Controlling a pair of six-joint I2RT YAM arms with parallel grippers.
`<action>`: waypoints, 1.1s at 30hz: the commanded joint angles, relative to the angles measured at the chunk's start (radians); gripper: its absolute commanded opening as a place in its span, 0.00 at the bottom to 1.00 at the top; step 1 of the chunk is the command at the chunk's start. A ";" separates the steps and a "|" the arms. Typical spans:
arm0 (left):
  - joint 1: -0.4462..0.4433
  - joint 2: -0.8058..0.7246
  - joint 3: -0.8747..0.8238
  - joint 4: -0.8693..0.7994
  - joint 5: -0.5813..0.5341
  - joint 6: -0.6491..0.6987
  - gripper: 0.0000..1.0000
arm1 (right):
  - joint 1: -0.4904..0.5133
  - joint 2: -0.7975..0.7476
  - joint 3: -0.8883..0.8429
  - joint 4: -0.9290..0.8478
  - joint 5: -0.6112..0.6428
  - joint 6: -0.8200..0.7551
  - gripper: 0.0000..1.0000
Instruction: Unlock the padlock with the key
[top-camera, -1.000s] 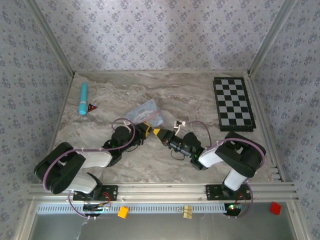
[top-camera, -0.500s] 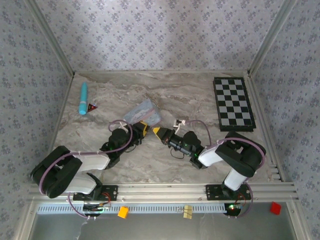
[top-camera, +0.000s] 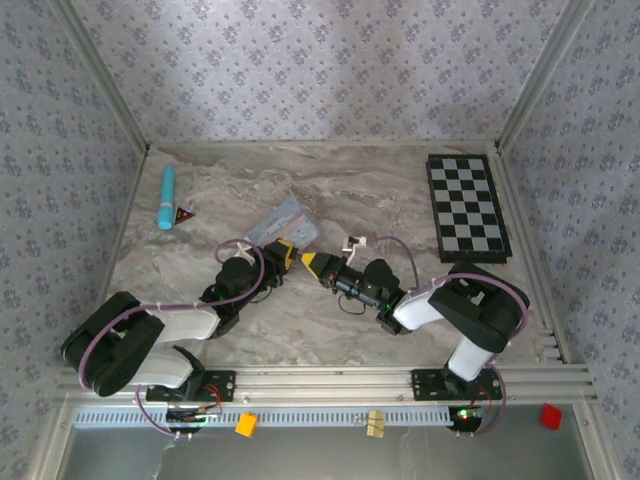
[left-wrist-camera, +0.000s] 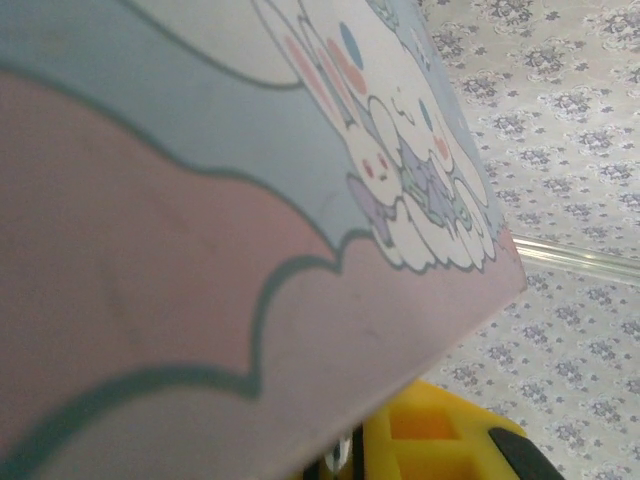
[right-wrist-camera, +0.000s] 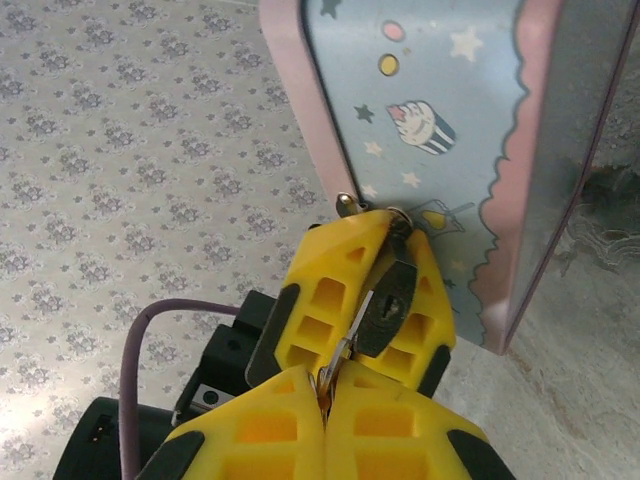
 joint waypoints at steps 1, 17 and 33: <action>0.009 -0.020 0.022 0.116 -0.007 -0.021 0.00 | 0.002 0.014 0.022 0.029 -0.011 0.011 0.00; 0.011 -0.019 0.013 0.130 0.002 -0.028 0.00 | -0.007 0.030 0.047 0.029 -0.020 0.024 0.00; 0.010 -0.003 0.019 0.151 0.012 -0.027 0.00 | -0.009 0.079 0.050 0.029 -0.025 0.032 0.00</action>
